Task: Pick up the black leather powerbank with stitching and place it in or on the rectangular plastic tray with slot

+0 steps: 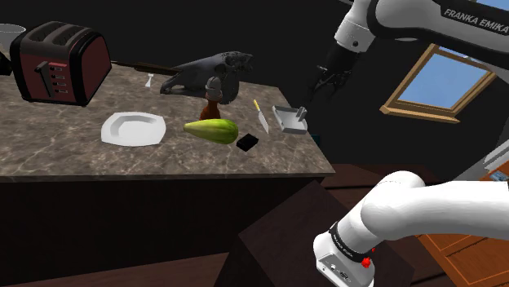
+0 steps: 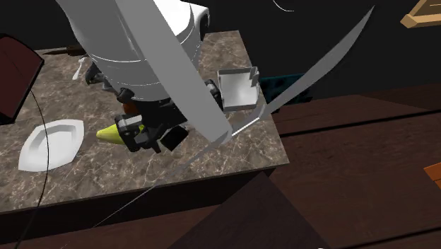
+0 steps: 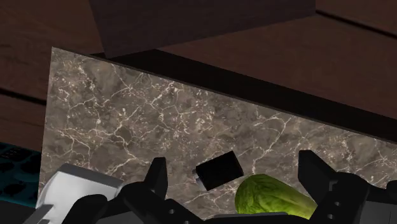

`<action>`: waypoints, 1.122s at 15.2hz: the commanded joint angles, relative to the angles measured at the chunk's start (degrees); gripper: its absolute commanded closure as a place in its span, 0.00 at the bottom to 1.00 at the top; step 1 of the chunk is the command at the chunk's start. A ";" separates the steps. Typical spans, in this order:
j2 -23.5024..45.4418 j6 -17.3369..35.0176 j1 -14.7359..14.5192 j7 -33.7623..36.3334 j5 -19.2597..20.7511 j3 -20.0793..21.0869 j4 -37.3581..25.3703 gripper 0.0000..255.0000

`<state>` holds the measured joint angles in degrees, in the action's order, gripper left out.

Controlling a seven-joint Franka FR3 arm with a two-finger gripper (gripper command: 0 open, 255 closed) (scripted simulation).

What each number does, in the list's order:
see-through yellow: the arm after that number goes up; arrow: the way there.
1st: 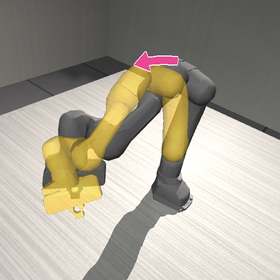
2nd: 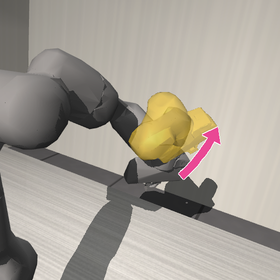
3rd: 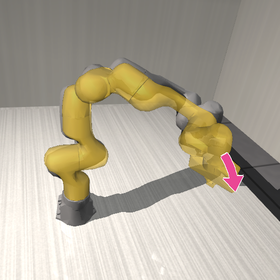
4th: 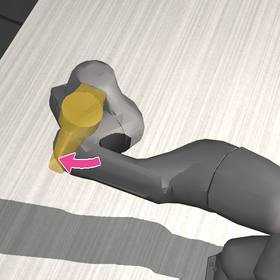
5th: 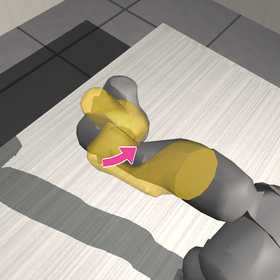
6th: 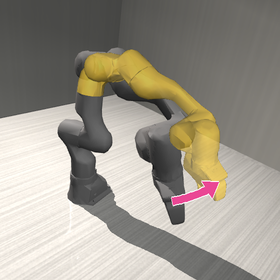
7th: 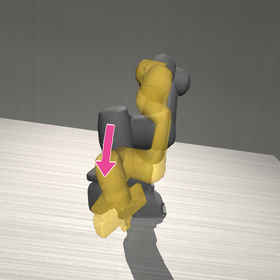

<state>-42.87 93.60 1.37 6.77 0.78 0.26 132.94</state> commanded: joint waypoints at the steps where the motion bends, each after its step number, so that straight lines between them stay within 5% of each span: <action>1: 0.00 0.00 0.00 0.00 0.00 0.00 0.00 0.00; 17: 26.41 28.02 6.07 27.50 -2.53 7.08 3.71 0.00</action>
<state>-18.88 119.64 7.11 32.23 -1.80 6.89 137.03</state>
